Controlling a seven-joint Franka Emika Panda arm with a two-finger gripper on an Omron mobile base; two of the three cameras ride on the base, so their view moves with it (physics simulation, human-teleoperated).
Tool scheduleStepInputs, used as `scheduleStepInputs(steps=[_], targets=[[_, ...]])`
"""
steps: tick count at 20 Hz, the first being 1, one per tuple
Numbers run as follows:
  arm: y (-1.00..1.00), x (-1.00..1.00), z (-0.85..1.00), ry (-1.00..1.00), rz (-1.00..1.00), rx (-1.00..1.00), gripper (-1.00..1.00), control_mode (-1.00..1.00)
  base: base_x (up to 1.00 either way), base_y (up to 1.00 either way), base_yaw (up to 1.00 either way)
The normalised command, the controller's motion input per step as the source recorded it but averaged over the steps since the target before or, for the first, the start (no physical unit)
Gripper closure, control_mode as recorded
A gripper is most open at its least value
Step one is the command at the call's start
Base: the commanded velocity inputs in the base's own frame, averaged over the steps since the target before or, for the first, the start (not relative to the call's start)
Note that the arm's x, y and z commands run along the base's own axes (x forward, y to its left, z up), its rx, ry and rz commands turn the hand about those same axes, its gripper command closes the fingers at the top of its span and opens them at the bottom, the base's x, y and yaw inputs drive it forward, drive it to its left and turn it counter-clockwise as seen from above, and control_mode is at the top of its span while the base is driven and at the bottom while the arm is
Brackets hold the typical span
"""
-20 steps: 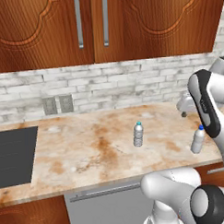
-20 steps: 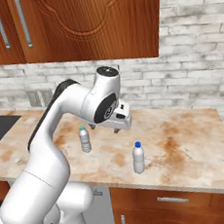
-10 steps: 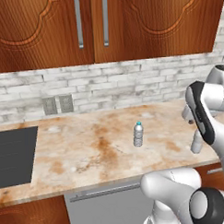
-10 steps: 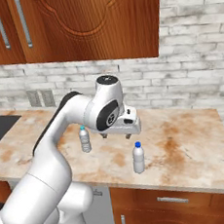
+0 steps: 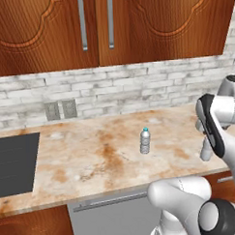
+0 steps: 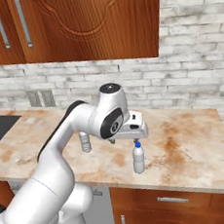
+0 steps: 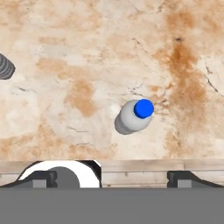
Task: Move the drinks to the dining counter.
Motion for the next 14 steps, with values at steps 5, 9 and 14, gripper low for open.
scheduleStepInputs(steps=[5,9,14], targets=[[-0.2,0.01,-0.03,0.0,0.0,0.0,-1.0,-1.0,0.0,0.0,0.0],[-0.04,0.04,0.0,0.0,0.0,0.0,-1.0,-1.0,0.0,0.0,0.0],[-0.02,0.08,-0.02,0.0,0.0,0.01,-1.0,-1.0,0.0,0.0,0.0]])
